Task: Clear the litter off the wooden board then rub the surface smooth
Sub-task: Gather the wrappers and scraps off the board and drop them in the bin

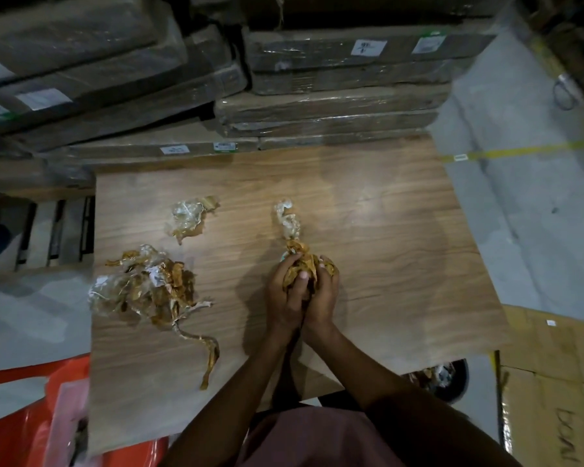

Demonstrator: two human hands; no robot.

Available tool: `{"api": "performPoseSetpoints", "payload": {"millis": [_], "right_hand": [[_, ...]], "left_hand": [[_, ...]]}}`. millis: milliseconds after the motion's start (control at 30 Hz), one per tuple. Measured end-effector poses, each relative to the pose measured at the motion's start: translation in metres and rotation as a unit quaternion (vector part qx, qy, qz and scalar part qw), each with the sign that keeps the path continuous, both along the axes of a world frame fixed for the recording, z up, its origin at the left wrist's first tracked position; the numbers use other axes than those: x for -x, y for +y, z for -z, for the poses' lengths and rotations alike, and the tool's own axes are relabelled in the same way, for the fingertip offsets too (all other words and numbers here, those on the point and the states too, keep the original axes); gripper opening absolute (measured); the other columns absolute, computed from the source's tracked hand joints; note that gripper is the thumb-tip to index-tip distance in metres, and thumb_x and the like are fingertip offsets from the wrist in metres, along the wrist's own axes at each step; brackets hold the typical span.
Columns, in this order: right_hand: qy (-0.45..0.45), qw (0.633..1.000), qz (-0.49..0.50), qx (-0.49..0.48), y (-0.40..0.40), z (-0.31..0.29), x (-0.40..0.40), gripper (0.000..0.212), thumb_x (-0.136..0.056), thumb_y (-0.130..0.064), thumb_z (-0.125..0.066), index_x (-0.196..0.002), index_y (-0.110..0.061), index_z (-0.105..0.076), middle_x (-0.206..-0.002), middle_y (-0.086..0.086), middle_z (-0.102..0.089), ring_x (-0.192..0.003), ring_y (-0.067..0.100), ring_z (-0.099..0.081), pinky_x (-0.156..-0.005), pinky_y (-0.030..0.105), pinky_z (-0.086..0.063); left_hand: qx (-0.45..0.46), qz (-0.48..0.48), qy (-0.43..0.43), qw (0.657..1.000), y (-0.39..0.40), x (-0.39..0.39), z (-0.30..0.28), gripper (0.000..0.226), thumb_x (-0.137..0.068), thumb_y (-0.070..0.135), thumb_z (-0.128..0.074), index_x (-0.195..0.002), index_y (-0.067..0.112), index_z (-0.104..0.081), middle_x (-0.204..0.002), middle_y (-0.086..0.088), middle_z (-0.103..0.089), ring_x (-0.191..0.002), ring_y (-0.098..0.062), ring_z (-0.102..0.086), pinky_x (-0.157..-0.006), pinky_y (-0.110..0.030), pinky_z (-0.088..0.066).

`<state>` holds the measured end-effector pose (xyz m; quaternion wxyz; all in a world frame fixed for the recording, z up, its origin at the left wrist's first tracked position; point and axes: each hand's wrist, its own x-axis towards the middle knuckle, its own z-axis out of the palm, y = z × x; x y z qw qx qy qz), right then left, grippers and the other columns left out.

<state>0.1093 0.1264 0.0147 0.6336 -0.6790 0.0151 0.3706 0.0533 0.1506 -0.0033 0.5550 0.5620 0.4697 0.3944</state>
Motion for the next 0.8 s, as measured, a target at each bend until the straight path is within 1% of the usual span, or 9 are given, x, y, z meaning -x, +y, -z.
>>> {"api": "performPoseSetpoints", "payload": {"millis": [67, 100, 167, 300, 433, 500, 567, 633, 800], "right_hand": [[-0.003, 1.000, 0.026, 0.014, -0.002, -0.015, 0.007, 0.027, -0.106, -0.023, -0.050, -0.125, -0.006, -0.059, -0.110, 0.007, -0.068, -0.100, 0.022, -0.068, -0.081, 0.035, -0.058], [0.011, 0.999, 0.049, 0.018, -0.002, -0.024, 0.009, 0.024, -0.106, -0.022, -0.051, -0.124, -0.008, -0.060, -0.107, 0.006, -0.068, -0.097, 0.022, -0.068, -0.076, 0.032, -0.057], [0.019, 0.997, 0.079, 0.014, -0.004, -0.041, 0.009, 0.023, -0.104, -0.021, -0.053, -0.122, -0.008, -0.060, -0.104, 0.008, -0.067, -0.095, 0.024, -0.068, -0.074, 0.033, -0.055], [-0.006, 0.994, 0.111, -0.018, -0.020, -0.069, 0.000, 0.029, -0.097, -0.024, -0.058, -0.120, -0.007, -0.063, -0.108, 0.015, -0.071, -0.100, 0.031, -0.071, -0.081, 0.045, -0.061], [-0.018, 0.987, 0.153, -0.054, -0.053, -0.090, -0.023, 0.030, -0.092, -0.029, -0.061, -0.116, -0.012, -0.065, -0.112, 0.017, -0.072, -0.103, 0.033, -0.072, -0.088, 0.050, -0.060], [-0.026, 0.984, 0.161, -0.074, -0.072, -0.099, -0.036, 0.032, -0.095, -0.028, -0.059, -0.121, -0.009, -0.064, -0.112, 0.018, -0.073, -0.103, 0.033, -0.072, -0.085, 0.047, -0.060], [-0.034, 0.981, 0.172, -0.088, -0.093, -0.111, -0.049, 0.030, -0.101, -0.024, -0.056, -0.124, -0.006, -0.061, -0.105, 0.014, -0.072, -0.096, 0.028, -0.072, -0.078, 0.041, -0.061], [-0.037, 0.977, 0.185, -0.098, -0.111, -0.122, -0.064, 0.028, -0.103, -0.023, -0.055, -0.124, -0.006, -0.060, -0.101, 0.010, -0.071, -0.093, 0.023, -0.072, -0.074, 0.036, -0.061], [-0.055, 0.971, 0.206, -0.106, -0.164, -0.138, -0.109, 0.028, -0.103, -0.025, -0.055, -0.126, -0.009, -0.059, -0.103, 0.008, -0.070, -0.092, 0.020, -0.071, -0.068, 0.031, -0.059]], "left_hand": [[0.002, -0.009, -0.020, 1.000, -0.005, 0.003, -0.012, 0.051, -0.090, 0.046, -0.056, -0.127, 0.013, -0.068, -0.127, -0.003, -0.070, -0.120, -0.014, -0.064, -0.100, -0.031, -0.051], [0.007, -0.013, -0.033, 0.999, -0.008, 0.003, -0.019, 0.052, -0.090, 0.045, -0.055, -0.126, 0.010, -0.069, -0.127, -0.006, -0.070, -0.120, -0.015, -0.064, -0.099, -0.029, -0.051], [0.013, -0.011, -0.063, 0.998, -0.012, 0.002, -0.032, 0.056, -0.090, 0.046, -0.055, -0.127, 0.006, -0.068, -0.128, -0.007, -0.069, -0.122, -0.014, -0.063, -0.098, -0.023, -0.049], [0.013, 0.020, -0.107, 0.994, -0.023, -0.009, -0.061, 0.054, -0.089, 0.045, -0.056, -0.126, 0.008, -0.067, -0.124, 0.002, -0.069, -0.117, -0.007, -0.064, -0.096, -0.020, -0.048], [0.022, 0.067, -0.156, 0.985, -0.047, -0.031, -0.084, 0.051, -0.089, 0.040, -0.060, -0.127, 0.006, -0.067, -0.125, -0.002, -0.070, -0.119, -0.015, -0.065, -0.098, -0.023, -0.048], [0.008, 0.089, -0.163, 0.983, -0.062, -0.045, -0.093, 0.046, -0.091, 0.036, -0.060, -0.126, 0.008, -0.067, -0.125, -0.001, -0.070, -0.119, -0.016, -0.065, -0.098, -0.025, -0.048], [-0.001, 0.112, -0.170, 0.979, -0.078, -0.060, -0.101, 0.039, -0.092, 0.029, -0.061, -0.125, 0.010, -0.068, -0.123, 0.005, -0.071, -0.118, -0.015, -0.065, -0.097, -0.025, -0.049], [-0.001, 0.129, -0.178, 0.976, -0.095, -0.076, -0.109, 0.036, -0.094, 0.024, -0.061, -0.126, 0.010, -0.068, -0.124, 0.004, -0.071, -0.118, -0.014, -0.065, -0.097, -0.026, -0.050], [-0.018, 0.141, -0.179, 0.974, -0.144, -0.126, -0.125, 0.042, -0.093, 0.034, -0.059, -0.127, 0.010, -0.068, -0.124, 0.007, -0.071, -0.117, -0.012, -0.065, -0.096, -0.024, -0.051]]}}
